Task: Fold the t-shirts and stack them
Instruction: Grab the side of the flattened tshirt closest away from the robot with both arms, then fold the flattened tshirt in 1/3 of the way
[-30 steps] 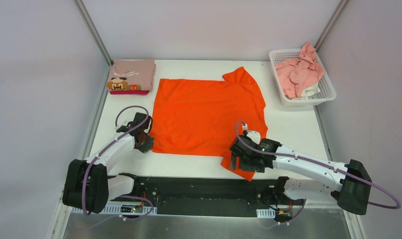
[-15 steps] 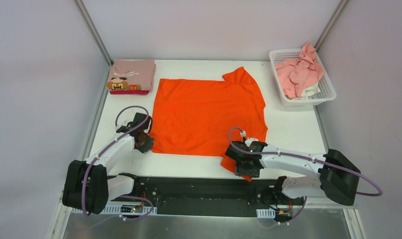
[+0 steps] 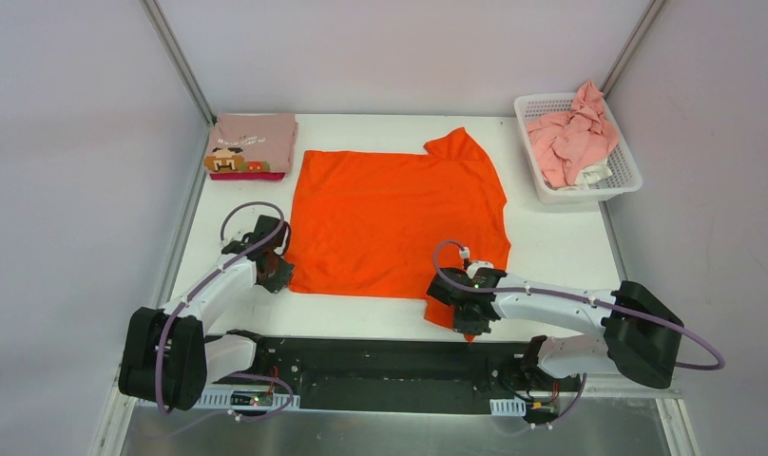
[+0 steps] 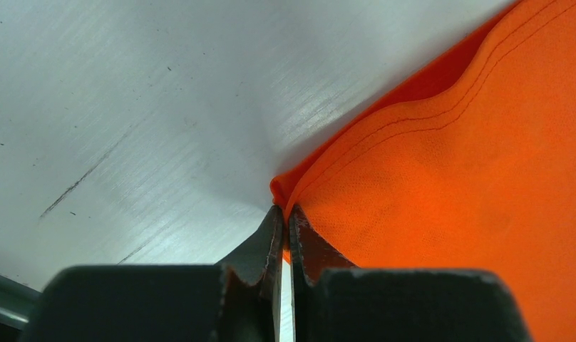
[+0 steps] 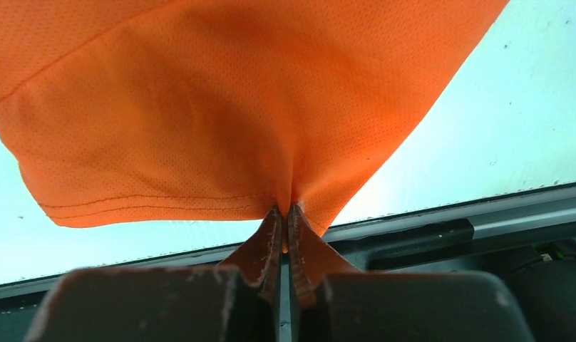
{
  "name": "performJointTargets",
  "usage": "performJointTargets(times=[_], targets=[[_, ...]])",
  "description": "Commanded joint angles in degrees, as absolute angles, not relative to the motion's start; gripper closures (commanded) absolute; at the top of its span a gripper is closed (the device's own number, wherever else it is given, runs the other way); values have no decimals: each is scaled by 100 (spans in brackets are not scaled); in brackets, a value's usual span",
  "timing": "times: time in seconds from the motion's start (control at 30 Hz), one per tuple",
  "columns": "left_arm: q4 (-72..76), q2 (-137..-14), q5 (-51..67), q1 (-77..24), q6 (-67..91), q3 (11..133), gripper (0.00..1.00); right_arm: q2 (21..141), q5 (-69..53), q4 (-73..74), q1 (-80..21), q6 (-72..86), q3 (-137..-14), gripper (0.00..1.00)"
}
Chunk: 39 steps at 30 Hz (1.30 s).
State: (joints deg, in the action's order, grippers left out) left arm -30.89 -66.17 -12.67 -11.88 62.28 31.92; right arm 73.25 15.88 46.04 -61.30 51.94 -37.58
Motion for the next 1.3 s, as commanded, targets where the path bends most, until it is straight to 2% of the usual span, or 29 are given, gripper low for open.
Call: performJointTargets(times=[0.0, 0.3, 0.53, 1.0, 1.27], targets=[[-3316, -6515, -1290, -1138, 6057, 3231, 100, 7285, 1667, 4669, -6062, 5215, -3639, 100], [-4344, -5549, -1306, -1135, 6189, 2997, 100, 6369, 224, 4743, -6239, 5090, -3384, 100], [-4758, -4985, -1409, -1134, 6258, 3087, 100, 6111, 527, 4984, -6179, 4894, -3794, 100], [-4657, -6407, -1542, -1134, 6234, 4579, 100, 6271, 1613, 4737, -4157, 3740, -5467, 100], [-4607, -7237, -1787, -1121, 6272, 5228, 100, 6808, 1383, 4012, -3348, 3031, -6089, 100]])
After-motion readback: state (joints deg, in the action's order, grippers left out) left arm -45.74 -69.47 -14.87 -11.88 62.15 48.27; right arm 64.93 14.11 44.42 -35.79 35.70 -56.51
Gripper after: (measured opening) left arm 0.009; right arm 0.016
